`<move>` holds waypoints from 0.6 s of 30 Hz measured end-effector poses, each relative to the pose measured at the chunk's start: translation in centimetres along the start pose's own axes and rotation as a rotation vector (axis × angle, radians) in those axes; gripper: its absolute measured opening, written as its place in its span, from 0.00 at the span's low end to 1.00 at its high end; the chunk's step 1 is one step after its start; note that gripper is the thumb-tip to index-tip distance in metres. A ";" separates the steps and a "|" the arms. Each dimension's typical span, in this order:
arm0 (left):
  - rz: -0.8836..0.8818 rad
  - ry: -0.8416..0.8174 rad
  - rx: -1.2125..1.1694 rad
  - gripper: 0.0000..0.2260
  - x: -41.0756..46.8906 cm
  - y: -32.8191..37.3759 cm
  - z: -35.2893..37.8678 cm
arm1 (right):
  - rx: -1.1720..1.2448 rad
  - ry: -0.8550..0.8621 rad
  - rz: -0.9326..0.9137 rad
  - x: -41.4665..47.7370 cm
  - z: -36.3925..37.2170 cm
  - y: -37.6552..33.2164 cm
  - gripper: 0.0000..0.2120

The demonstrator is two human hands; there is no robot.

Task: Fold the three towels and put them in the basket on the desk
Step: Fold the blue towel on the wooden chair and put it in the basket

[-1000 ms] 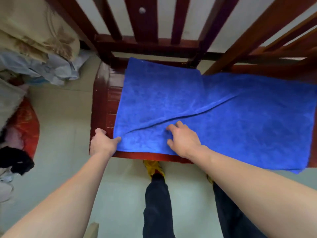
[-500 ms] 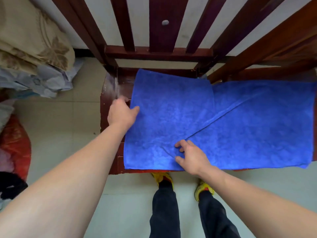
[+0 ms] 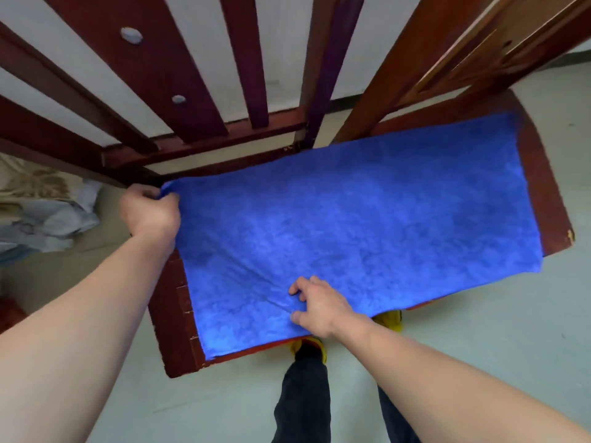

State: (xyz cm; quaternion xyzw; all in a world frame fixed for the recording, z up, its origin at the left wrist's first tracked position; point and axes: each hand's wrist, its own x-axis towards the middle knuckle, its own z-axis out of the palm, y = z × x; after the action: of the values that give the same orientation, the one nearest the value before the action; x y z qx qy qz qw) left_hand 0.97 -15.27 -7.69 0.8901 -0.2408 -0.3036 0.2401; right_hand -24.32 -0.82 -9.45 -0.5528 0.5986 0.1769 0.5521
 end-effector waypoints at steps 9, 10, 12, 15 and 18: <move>0.343 -0.171 -0.055 0.10 -11.1 7.6 4.3 | 0.259 0.556 0.190 -3.5 -15.0 10.1 0.06; 0.371 -0.183 -0.038 0.11 -12.6 8.3 5.2 | 0.247 0.626 0.204 -3.6 -17.8 11.9 0.05; 0.386 -0.191 -0.007 0.15 -15.6 9.6 7.3 | 0.219 0.738 0.226 -3.5 -23.9 15.4 0.06; 0.385 -0.201 0.044 0.19 -18.9 10.5 10.1 | 0.245 0.866 0.291 -2.2 -31.8 19.8 0.05; 0.366 -0.205 0.082 0.20 -20.8 10.8 12.5 | 0.284 0.865 0.255 0.1 -37.2 22.7 0.10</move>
State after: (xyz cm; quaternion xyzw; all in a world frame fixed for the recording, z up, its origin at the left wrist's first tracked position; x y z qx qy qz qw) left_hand -24.87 -15.17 -1.41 0.8051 -0.4336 -0.3338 0.2289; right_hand -61.08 -24.06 -6.38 -0.4165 0.8551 -0.0869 0.2961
